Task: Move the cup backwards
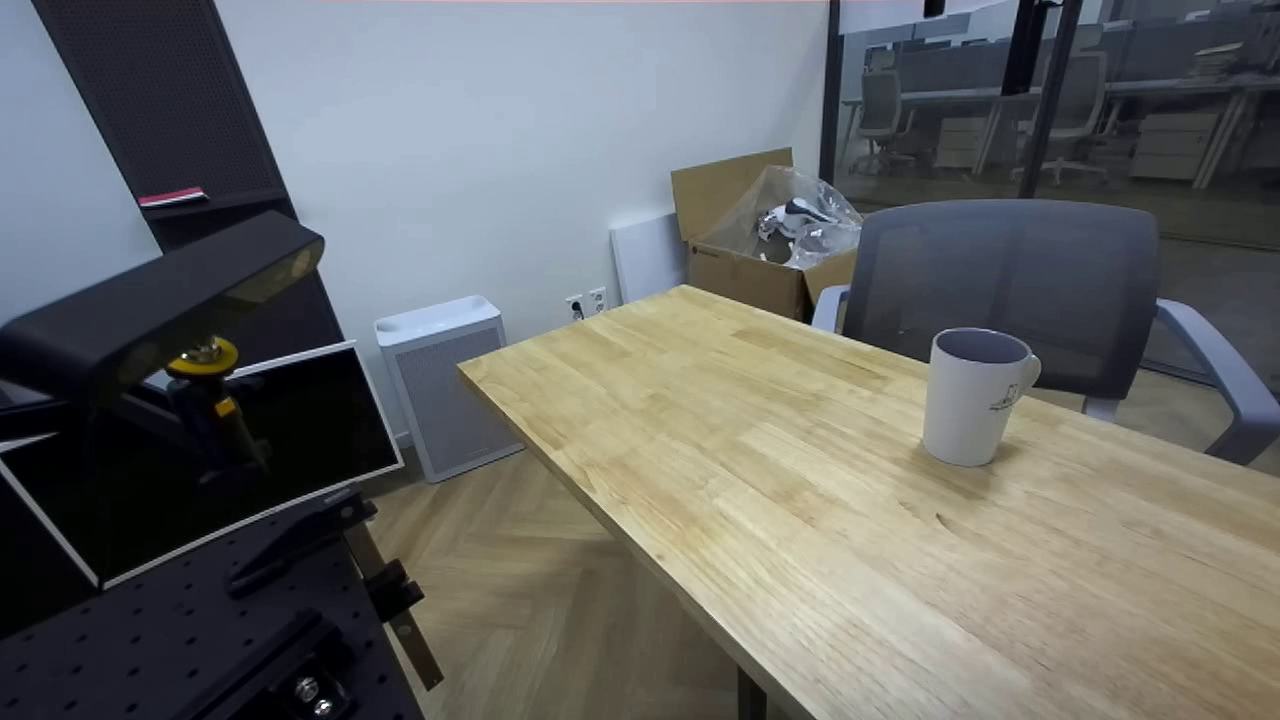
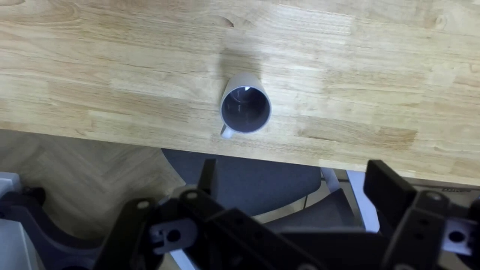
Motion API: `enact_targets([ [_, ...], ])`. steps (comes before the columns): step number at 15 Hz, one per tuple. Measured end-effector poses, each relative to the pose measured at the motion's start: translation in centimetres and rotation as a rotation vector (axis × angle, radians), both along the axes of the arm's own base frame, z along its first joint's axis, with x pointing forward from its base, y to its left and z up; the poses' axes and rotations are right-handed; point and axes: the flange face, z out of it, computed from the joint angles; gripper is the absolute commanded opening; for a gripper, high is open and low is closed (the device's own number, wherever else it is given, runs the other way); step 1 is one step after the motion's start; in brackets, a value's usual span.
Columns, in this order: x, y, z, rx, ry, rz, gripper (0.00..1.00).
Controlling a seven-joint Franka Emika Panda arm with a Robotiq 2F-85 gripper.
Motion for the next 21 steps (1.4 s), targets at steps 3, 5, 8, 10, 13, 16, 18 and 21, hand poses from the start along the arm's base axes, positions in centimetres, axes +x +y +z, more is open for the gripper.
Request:
enact_targets([
  [3,1.5,0.3,-3.3,-0.018,0.031,0.014,1.00],
  [5,2.5,0.5,-5.1,-0.022,0.047,0.021,1.00],
  [8,3.8,1.0,-6.8,-0.022,0.038,0.029,1.00],
  [10,4.6,1.2,-7.6,-0.022,0.026,0.032,1.00],
  [13,5.4,1.4,-8.7,-0.021,0.023,0.036,1.00],
  [16,6.0,1.5,-10.4,-0.021,0.033,0.036,1.00],
  [18,6.4,1.4,-12.1,-0.023,0.044,0.036,1.00],
  [21,6.8,1.1,-14.4,-0.029,0.060,0.034,1.00],
])
